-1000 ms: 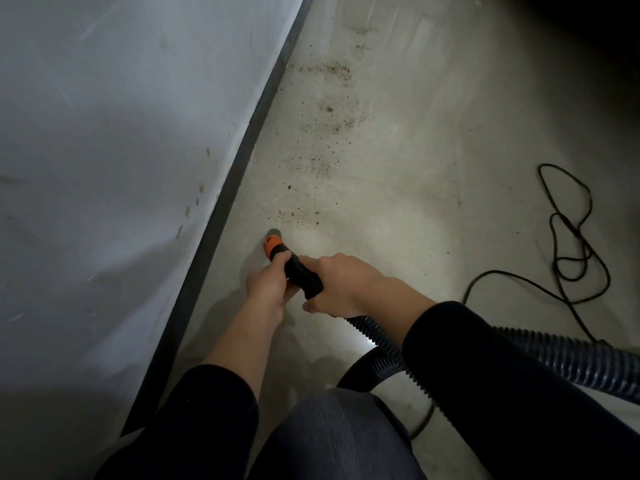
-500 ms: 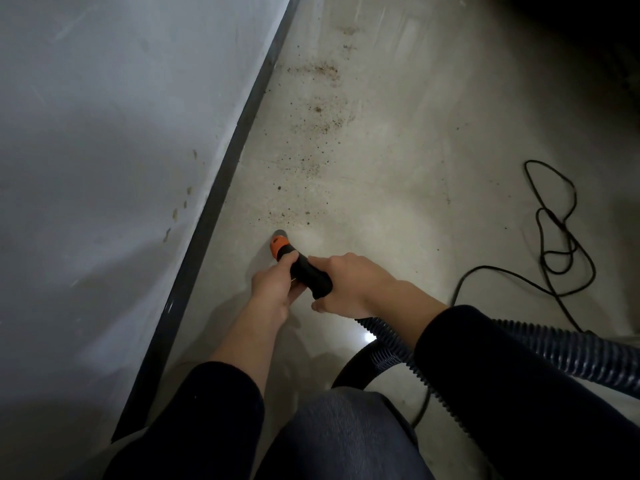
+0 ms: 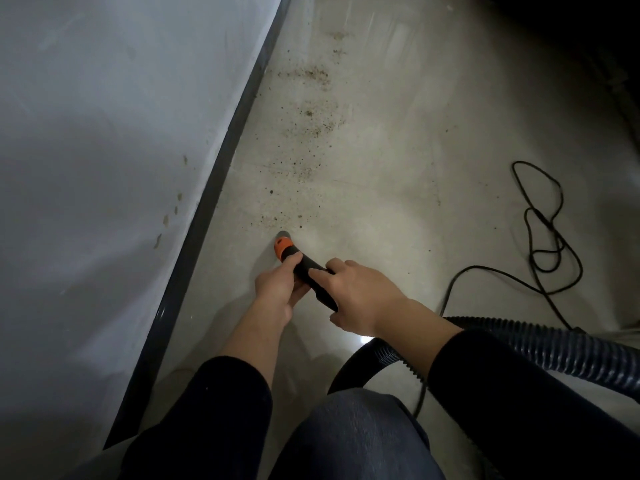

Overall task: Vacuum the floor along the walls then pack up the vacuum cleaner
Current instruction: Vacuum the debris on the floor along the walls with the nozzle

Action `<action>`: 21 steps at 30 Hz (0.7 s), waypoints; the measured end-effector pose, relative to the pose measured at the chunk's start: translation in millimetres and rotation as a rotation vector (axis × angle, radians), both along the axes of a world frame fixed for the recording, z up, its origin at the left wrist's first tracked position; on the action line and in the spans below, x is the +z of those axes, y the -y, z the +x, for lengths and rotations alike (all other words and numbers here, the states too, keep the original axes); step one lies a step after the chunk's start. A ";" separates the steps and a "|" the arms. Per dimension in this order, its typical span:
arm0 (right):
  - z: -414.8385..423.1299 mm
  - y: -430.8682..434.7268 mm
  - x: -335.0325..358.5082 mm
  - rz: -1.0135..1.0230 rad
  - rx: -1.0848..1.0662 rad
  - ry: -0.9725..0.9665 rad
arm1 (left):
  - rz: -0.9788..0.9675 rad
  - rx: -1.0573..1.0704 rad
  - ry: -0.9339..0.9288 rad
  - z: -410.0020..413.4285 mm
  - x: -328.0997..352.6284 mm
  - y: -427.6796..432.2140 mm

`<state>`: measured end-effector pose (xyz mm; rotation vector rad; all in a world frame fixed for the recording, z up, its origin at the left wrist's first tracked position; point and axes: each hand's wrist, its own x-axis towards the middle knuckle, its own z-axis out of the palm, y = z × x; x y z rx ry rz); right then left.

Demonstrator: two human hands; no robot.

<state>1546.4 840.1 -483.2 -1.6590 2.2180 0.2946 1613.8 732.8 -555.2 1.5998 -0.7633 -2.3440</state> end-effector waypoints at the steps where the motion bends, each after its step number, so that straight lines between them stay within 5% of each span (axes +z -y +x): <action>1: -1.2 -1.6 -0.1 0.000 -0.008 0.004 | 0.004 -0.003 -0.007 -1.3 0.0 -0.7; 21: -12.7 0.5 5.4 -0.015 -0.116 0.011 | 0.042 -0.080 -0.044 -21.3 2.9 4.2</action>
